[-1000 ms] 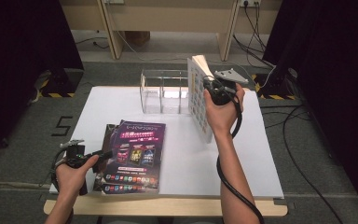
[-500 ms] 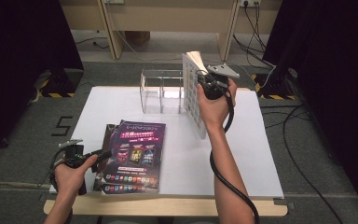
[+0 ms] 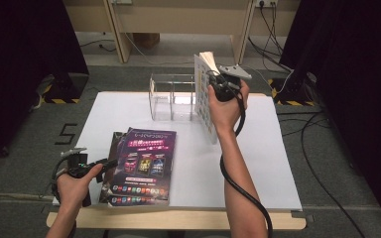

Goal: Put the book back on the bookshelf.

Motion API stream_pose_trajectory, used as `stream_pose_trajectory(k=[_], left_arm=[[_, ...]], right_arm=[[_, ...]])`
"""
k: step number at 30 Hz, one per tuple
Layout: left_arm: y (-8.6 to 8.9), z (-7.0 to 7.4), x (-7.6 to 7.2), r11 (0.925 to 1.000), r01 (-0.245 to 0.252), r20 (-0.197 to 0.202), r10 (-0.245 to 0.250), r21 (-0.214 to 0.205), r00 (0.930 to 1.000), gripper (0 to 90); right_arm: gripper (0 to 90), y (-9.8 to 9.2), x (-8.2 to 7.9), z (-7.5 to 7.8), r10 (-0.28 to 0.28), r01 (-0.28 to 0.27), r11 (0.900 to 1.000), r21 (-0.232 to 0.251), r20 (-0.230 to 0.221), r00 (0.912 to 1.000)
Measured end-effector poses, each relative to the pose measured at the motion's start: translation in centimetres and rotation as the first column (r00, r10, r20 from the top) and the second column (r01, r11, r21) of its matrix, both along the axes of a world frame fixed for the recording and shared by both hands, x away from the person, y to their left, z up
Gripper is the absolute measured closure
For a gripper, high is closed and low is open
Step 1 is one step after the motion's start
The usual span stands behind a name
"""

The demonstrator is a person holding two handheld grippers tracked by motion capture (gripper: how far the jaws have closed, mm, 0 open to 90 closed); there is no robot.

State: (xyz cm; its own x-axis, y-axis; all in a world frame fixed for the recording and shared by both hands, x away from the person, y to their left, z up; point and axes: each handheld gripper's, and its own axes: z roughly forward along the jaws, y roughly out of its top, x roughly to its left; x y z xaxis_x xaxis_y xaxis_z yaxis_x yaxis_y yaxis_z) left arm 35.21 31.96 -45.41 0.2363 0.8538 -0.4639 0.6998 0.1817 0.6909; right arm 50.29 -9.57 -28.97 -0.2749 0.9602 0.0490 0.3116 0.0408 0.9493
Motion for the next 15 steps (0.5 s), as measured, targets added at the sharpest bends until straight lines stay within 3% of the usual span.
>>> stream_pose_trajectory(k=[15], left_arm=[[0.24,0.14,0.03,1.0,-0.004,0.005,0.004,0.001,1.0,45.1]], right_arm=[[74.2,0.43,0.6,-0.28,-0.008,0.008,0.9999,0.014,-0.003,1.0]])
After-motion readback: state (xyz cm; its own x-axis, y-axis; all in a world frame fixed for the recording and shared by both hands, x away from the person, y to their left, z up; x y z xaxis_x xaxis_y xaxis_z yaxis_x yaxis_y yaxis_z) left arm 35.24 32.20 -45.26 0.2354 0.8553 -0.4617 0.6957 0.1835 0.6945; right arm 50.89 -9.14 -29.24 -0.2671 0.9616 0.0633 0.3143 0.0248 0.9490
